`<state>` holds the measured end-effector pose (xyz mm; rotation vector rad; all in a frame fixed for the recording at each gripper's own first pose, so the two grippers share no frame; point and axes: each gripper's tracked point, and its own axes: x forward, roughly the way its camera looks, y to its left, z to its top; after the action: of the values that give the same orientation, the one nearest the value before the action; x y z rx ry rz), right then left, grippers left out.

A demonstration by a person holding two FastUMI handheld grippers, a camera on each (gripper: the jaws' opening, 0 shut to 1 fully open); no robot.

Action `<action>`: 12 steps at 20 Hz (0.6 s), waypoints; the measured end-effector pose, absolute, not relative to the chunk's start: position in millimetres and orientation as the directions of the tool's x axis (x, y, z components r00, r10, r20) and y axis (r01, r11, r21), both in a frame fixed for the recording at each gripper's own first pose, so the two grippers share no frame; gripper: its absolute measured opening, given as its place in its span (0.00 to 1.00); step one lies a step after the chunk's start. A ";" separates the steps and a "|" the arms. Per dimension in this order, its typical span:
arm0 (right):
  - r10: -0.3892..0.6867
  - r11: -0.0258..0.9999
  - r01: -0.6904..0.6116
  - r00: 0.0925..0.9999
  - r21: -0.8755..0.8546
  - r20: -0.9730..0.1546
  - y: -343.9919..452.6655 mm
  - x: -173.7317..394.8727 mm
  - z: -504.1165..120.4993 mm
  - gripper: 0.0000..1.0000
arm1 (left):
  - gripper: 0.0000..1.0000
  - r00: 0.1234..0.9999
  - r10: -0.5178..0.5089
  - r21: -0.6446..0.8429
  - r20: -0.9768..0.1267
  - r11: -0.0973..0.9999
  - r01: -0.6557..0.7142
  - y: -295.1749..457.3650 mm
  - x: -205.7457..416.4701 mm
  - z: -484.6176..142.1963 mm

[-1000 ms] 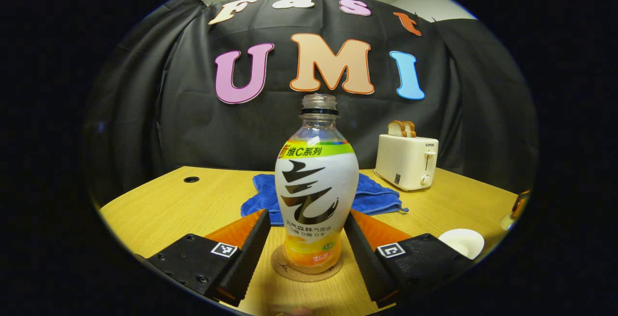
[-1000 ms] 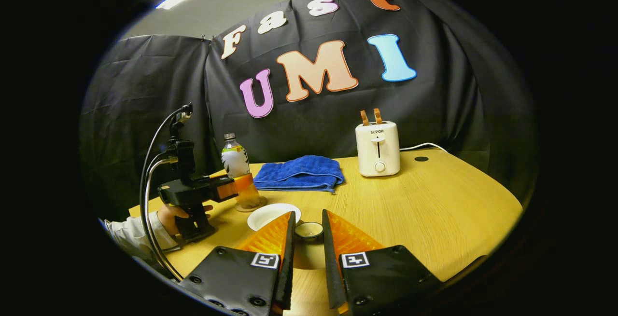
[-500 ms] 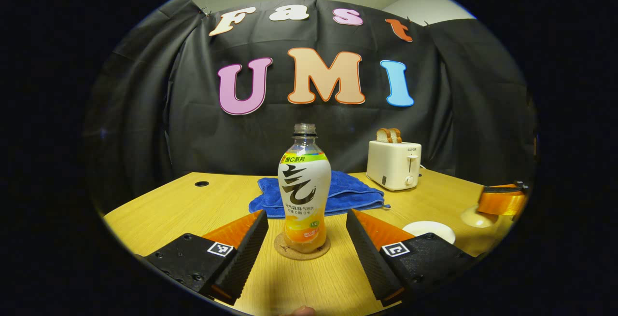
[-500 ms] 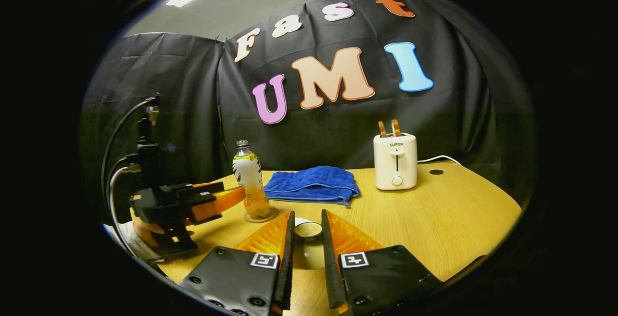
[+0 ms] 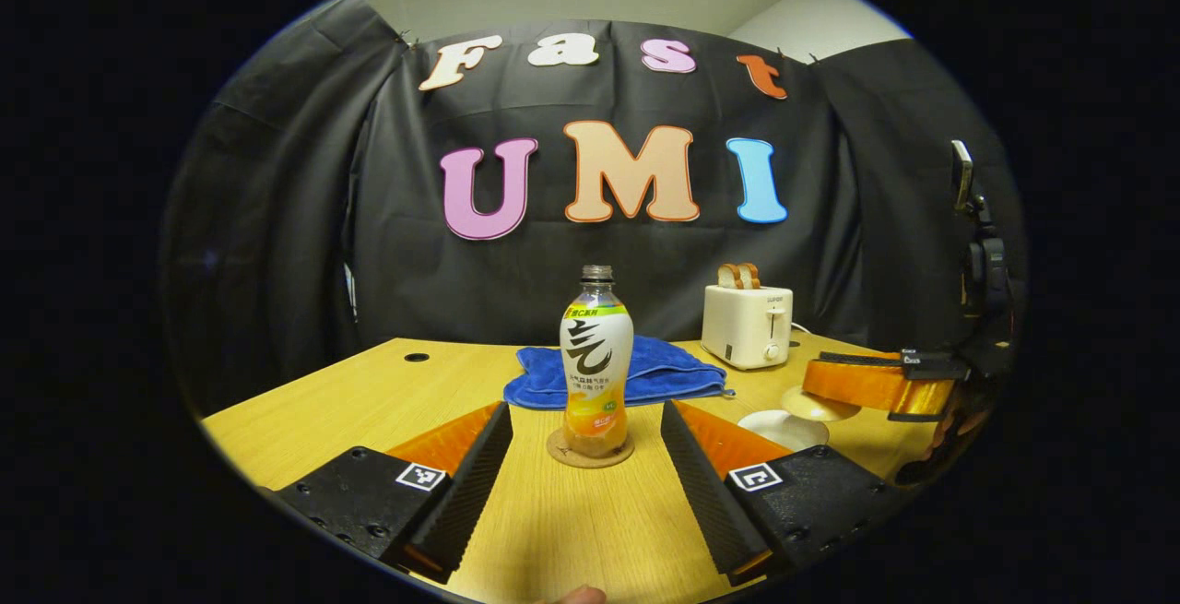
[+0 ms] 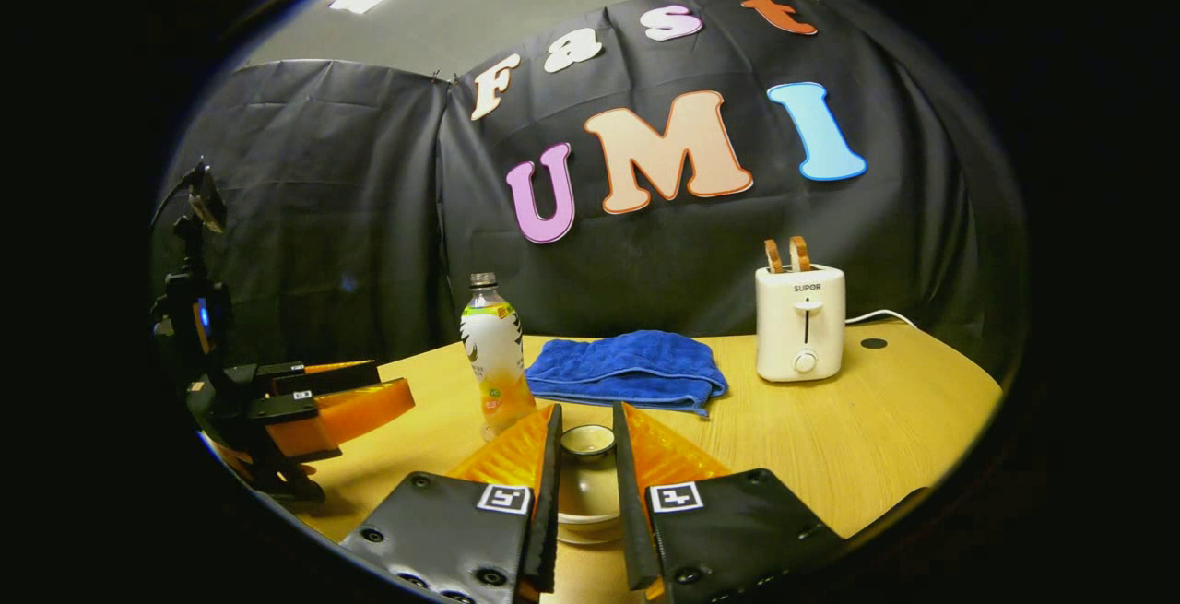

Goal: Open the teacup lid with one hand, grasp the water bottle and pour water into the teacup with the other hand; after pouring, place the water bottle on the coaster and then close the teacup lid.

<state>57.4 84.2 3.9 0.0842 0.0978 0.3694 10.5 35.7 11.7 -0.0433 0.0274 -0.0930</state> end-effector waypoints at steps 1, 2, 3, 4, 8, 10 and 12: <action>0.364 0.930 -0.357 0.928 0.086 -0.083 87.3 59.7 2.6 0.33 | 0.95 0.995 -0.093 -0.051 -0.022 0.995 0.091 36.4 7.4 11.9; 0.365 0.930 -0.360 0.927 0.076 -0.086 89.1 60.5 -0.5 0.33 | 0.95 0.996 -0.092 -0.058 -0.020 0.994 0.091 36.6 4.5 12.1; 0.366 0.930 -0.361 0.926 0.070 -0.092 91.7 62.0 -3.4 0.33 | 0.95 0.995 -0.097 -0.066 -0.019 0.993 0.096 34.8 2.3 12.1; 0.367 0.930 -0.362 0.924 0.065 -0.104 94.0 63.2 -8.9 0.33 | 0.95 0.995 -0.100 -0.073 -0.019 0.992 0.098 33.4 0.9 11.9; 0.359 0.933 -0.353 0.920 0.062 -0.156 97.2 67.5 -25.7 0.33 | 0.95 0.995 -0.104 -0.080 -0.012 0.991 0.103 32.9 -5.3 13.6; 0.358 0.934 -0.353 0.917 0.064 -0.174 99.3 68.3 -31.9 0.33 | 0.95 0.995 -0.104 -0.081 -0.010 0.991 0.103 33.1 -6.9 13.2; 0.348 0.937 -0.344 0.919 0.051 -0.183 99.1 70.7 -35.8 0.33 | 0.95 0.994 -0.107 -0.090 -0.011 0.990 0.106 32.7 -7.8 11.9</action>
<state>70.7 99.1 -35.8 0.0176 0.1916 0.3557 -7.8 32.7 11.9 -0.0890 0.0162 -0.1066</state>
